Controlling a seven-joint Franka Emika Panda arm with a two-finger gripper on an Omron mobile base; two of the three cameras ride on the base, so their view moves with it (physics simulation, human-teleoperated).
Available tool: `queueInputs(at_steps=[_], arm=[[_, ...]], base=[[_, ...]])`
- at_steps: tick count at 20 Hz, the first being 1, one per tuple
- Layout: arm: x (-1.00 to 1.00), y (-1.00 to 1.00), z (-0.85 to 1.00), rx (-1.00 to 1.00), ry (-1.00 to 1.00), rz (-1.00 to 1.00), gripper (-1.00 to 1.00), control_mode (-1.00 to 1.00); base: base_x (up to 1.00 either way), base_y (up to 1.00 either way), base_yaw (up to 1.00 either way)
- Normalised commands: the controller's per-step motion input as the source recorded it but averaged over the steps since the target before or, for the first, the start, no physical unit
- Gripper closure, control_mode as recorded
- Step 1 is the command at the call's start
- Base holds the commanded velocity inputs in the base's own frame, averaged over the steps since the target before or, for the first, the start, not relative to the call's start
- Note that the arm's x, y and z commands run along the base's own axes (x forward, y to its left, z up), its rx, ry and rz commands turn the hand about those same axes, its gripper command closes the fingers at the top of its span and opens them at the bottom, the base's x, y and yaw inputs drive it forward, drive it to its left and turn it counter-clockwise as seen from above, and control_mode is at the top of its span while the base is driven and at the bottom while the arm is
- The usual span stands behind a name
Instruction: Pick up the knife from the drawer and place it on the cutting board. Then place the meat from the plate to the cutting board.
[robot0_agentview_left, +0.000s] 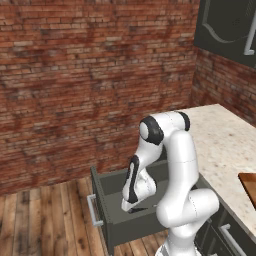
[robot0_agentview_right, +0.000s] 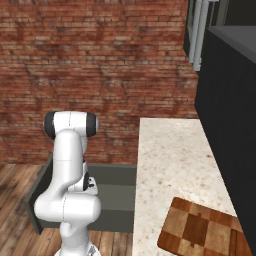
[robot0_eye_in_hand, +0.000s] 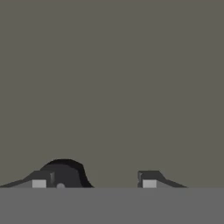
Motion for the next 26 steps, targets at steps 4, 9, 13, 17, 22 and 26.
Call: queueInputs(at_steps=[4,9,13,17,22,26], arm=[[-0.06,-0.04,0.04,0.00,0.01,0.01,-1.00,-1.00],[0.00,0.00,0.25,0.00,0.17,0.00,-1.00,-1.00],[0.00,-0.10,0.18,0.00,0.14,0.01,-1.00,-1.00],[0.01,-0.19,0.02,0.00,0.14,0.02,-1.00,-1.00],[0.02,-0.11,-0.15,0.00,0.00,0.12,-1.00,-1.00],[0.00,0.00,-0.28,0.00,-0.08,0.24,-1.00,-1.00]], base=[[0.00,0.00,0.00],[0.00,0.00,0.00],[0.00,0.00,0.00],[0.00,0.00,0.00],[0.00,0.00,0.00],[0.00,0.00,0.00]])
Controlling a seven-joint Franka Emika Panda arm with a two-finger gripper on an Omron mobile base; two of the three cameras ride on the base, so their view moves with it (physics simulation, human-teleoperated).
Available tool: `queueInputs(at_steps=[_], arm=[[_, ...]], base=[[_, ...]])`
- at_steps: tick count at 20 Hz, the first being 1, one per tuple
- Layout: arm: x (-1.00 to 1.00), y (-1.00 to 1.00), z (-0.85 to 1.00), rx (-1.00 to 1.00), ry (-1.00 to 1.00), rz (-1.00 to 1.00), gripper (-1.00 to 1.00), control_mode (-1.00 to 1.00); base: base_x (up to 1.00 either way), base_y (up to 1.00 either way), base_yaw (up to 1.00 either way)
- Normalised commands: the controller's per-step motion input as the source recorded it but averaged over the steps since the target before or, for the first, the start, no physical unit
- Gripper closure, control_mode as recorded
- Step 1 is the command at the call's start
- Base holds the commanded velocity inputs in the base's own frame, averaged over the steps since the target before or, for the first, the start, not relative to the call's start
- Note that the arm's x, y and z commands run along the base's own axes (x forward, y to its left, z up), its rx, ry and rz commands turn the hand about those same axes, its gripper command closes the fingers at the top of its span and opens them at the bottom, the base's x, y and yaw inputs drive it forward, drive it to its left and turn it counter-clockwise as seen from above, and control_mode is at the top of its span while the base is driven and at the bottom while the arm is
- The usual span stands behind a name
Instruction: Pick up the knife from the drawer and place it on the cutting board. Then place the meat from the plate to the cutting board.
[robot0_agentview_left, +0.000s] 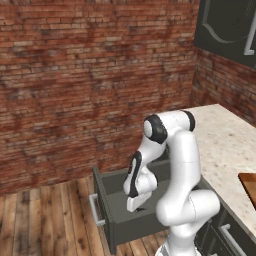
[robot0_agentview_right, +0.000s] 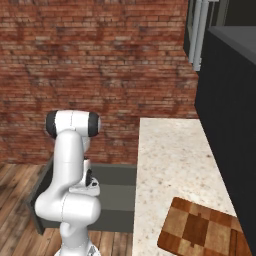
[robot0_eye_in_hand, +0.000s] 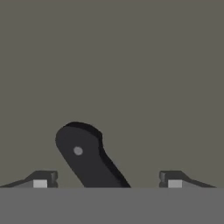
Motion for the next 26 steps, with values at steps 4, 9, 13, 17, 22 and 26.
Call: queueInputs(at_steps=[4,9,13,17,22,26], arm=[[0.00,-0.02,-0.39,0.01,-0.07,0.27,-1.00,-1.00],[0.01,-0.07,-0.47,0.05,0.00,0.24,-1.00,-1.00],[0.00,0.00,-0.59,0.03,0.00,0.20,-1.00,-1.00],[0.24,0.00,-0.52,0.06,0.09,0.12,1.00,-1.00],[0.29,0.03,-0.42,0.04,0.05,0.07,1.00,-1.00],[0.18,0.00,-0.36,0.00,0.00,0.06,1.00,-1.00]], base=[[0.00,0.00,0.00],[0.00,0.00,0.00],[0.00,0.00,0.00],[0.00,0.00,0.00],[0.00,0.00,0.00],[0.00,0.00,0.00]])
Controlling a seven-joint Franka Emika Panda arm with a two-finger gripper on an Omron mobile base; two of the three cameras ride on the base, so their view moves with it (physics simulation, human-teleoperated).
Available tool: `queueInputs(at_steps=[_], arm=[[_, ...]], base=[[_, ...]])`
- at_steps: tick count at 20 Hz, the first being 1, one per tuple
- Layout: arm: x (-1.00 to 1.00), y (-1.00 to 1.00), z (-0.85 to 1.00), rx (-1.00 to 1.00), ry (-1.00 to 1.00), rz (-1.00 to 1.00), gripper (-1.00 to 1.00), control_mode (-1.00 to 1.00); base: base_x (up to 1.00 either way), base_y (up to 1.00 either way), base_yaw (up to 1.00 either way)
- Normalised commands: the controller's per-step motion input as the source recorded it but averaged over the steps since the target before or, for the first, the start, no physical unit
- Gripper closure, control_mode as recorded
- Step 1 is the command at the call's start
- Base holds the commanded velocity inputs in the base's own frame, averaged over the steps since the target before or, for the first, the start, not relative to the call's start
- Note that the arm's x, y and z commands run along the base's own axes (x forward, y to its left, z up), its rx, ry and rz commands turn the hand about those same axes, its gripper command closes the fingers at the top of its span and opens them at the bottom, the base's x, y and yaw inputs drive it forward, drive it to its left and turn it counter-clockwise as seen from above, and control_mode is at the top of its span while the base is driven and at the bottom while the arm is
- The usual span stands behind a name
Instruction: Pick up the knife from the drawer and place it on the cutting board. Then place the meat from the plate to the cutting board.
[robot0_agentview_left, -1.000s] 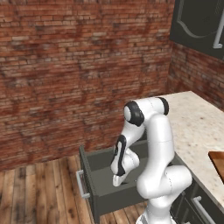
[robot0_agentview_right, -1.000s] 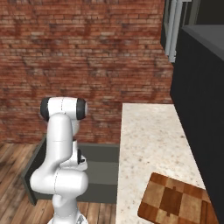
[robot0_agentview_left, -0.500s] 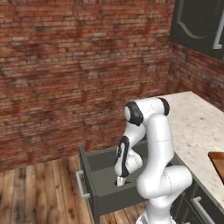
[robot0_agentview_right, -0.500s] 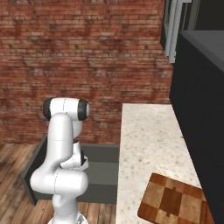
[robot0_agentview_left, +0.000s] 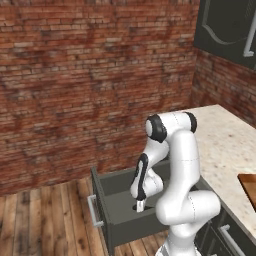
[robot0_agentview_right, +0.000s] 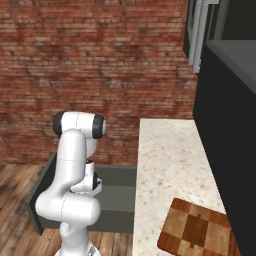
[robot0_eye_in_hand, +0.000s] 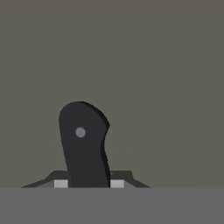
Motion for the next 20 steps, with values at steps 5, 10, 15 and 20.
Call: queueInputs(at_steps=[5,10,15,20], arm=[[0.04,0.00,0.00,0.00,0.00,0.03,1.00,-1.00],[-0.03,0.00,0.59,0.00,0.04,0.05,1.00,-1.00],[0.00,0.00,0.86,0.00,0.18,0.00,1.00,-1.00],[0.01,0.07,0.95,-0.10,0.21,0.00,1.00,-1.00]], base=[[0.00,0.00,0.00],[0.00,0.00,0.00],[0.00,0.00,0.00],[0.00,0.00,0.00]])
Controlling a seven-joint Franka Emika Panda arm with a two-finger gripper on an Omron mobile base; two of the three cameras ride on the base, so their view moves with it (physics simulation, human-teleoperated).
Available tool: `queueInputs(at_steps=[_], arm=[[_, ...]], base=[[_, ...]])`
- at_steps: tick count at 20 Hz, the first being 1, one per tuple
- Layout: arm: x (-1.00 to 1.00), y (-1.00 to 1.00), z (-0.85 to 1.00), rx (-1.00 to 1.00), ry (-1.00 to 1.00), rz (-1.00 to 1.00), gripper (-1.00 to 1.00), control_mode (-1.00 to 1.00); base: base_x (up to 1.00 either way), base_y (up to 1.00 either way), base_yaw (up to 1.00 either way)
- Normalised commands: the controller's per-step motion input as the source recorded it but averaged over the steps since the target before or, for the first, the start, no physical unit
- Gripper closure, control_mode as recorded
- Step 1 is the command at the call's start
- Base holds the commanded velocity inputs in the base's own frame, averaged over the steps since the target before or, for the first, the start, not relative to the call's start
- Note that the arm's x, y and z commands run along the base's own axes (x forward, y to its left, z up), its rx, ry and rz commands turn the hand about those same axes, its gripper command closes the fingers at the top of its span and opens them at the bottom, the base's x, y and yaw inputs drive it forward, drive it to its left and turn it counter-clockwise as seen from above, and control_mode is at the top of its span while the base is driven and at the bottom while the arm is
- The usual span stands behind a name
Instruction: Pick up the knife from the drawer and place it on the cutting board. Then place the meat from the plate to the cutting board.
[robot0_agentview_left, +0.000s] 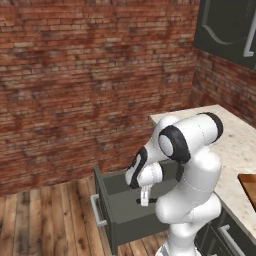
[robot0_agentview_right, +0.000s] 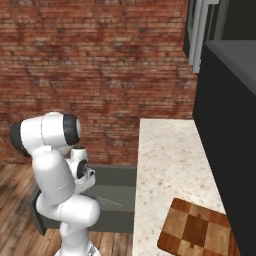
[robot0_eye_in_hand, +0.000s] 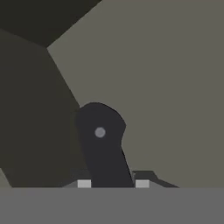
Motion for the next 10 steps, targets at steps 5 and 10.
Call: queueInputs(at_steps=[5,10], arm=[[0.03,0.23,0.97,-0.16,0.18,0.04,1.00,-1.00],[0.00,0.46,0.95,-0.20,0.07,0.00,1.00,-1.00]], base=[[0.00,0.00,0.00],[0.00,0.00,0.00]])
